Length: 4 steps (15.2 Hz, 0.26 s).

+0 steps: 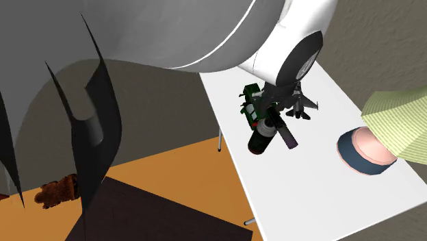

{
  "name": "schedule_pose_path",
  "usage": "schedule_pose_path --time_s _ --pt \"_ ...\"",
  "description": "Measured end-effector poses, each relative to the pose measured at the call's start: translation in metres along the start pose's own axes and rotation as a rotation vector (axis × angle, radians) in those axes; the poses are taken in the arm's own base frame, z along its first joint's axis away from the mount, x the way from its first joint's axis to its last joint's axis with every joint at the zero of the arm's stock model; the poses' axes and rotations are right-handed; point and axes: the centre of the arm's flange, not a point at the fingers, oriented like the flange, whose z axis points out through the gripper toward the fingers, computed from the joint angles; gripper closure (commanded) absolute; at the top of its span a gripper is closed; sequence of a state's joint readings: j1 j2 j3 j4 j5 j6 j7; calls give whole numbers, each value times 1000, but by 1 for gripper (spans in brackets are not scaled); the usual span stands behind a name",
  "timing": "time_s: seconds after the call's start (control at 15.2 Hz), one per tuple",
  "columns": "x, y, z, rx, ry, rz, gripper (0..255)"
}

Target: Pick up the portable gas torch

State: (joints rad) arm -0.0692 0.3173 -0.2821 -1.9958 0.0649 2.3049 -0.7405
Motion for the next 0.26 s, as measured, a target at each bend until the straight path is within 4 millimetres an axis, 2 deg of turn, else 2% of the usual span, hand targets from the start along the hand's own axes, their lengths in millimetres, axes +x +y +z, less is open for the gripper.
schedule_pose_path --time_s 0.26 --pt "1 0 -18 0 0 0 255"
